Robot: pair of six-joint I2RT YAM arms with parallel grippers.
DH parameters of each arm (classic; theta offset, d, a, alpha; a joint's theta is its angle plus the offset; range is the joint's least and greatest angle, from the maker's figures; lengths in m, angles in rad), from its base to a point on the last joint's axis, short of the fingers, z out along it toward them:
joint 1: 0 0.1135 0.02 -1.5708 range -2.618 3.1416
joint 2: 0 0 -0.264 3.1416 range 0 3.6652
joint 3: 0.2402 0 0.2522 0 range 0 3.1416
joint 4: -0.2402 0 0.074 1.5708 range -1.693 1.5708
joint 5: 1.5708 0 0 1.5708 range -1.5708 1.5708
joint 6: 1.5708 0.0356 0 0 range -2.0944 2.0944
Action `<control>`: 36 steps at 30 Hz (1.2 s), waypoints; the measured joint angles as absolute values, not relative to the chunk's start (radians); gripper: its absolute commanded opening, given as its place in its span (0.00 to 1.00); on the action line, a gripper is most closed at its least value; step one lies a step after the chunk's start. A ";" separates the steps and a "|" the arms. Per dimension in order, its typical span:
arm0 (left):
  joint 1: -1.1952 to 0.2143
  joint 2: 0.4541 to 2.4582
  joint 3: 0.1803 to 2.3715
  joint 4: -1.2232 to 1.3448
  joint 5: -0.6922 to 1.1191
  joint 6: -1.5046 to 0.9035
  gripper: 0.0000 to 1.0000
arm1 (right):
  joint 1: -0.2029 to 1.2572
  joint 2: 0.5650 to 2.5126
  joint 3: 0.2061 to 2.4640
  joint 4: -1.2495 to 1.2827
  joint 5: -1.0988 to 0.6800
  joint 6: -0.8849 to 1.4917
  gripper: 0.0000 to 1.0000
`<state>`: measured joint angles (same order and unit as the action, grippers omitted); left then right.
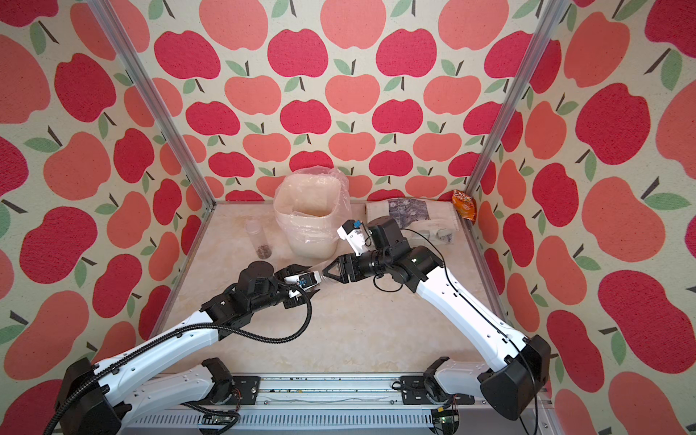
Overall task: Empty the moldy dried flower tea in the jars
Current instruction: Unscrew the lid from the jar.
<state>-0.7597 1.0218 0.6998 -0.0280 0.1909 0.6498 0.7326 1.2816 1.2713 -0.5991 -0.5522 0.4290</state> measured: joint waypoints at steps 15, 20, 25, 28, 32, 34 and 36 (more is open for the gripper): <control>-0.653 1.044 0.744 -0.244 0.707 0.587 0.17 | 0.876 1.350 1.497 -0.975 -0.429 -0.509 0.18; -0.643 1.075 0.766 -0.306 0.772 0.582 0.18 | 0.892 1.376 1.529 -1.035 -0.405 -0.630 0.26; -0.643 1.079 0.766 -0.311 0.757 0.582 0.18 | 0.897 1.384 1.530 -1.036 -0.390 -0.661 0.71; -0.645 1.064 0.757 -0.280 0.719 0.572 0.18 | 0.897 1.372 1.526 -0.987 -0.376 -0.614 0.87; -0.653 1.031 0.731 -0.218 0.615 0.567 0.18 | 0.894 1.272 1.462 -0.849 -0.387 -0.462 0.99; -0.663 1.022 0.720 -0.184 0.543 0.572 0.18 | 0.890 1.182 1.417 -0.779 -0.388 -0.328 0.99; -0.677 1.021 0.712 -0.156 0.469 0.582 0.18 | 0.887 1.121 1.407 -0.739 -0.363 -0.197 0.99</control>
